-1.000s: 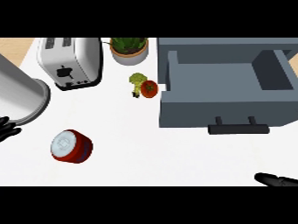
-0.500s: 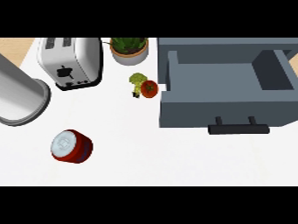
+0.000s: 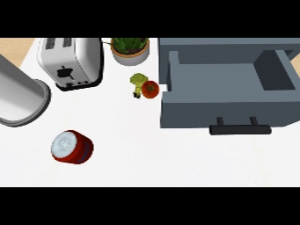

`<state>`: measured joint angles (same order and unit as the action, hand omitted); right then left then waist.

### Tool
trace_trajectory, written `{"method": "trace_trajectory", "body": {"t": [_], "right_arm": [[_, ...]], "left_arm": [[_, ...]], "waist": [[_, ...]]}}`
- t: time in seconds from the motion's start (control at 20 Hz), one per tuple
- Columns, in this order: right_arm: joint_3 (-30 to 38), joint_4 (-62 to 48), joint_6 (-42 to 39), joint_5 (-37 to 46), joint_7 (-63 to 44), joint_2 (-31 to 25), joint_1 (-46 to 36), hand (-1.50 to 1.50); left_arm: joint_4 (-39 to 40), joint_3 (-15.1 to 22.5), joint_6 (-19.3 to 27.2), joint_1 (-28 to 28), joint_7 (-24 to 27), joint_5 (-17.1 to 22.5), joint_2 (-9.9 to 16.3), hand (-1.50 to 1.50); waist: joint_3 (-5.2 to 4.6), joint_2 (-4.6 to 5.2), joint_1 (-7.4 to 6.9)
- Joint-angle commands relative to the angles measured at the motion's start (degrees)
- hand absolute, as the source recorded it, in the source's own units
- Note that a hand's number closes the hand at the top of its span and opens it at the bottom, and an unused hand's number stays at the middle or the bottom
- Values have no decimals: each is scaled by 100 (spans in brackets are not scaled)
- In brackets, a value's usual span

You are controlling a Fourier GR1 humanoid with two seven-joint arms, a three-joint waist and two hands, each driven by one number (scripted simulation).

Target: Pick up the can, place it into the drawer and close the drawer

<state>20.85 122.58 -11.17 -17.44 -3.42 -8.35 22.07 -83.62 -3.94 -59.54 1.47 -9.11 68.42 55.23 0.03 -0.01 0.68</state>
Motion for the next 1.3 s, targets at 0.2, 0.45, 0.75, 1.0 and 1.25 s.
{"method": "trace_trajectory", "body": {"t": [0.2,0.45,0.75,1.0,1.25], "right_arm": [[505,-292,-698,-277,447,31,386,-150],[522,-134,-760,-195,329,202,408,-150],[781,-28,-859,-373,79,198,279,-150],[1285,-91,-1081,-948,-252,-95,259,-150],[1418,-237,-1201,-871,-223,-40,67,-150]], "left_arm": [[-321,376,350,63,-574,326,-233,-150],[-222,575,651,329,-765,-449,-1085,-150],[-378,458,939,312,-903,-1112,-1645,-150],[305,205,272,329,-537,-2218,-2260,-150],[484,76,272,282,-319,-3008,-2713,-150]], "waist": [[1,-12,-44],[-3,-4,-27],[-2,-7,-55],[-6,-3,-42],[-4,-2,-47]]}}
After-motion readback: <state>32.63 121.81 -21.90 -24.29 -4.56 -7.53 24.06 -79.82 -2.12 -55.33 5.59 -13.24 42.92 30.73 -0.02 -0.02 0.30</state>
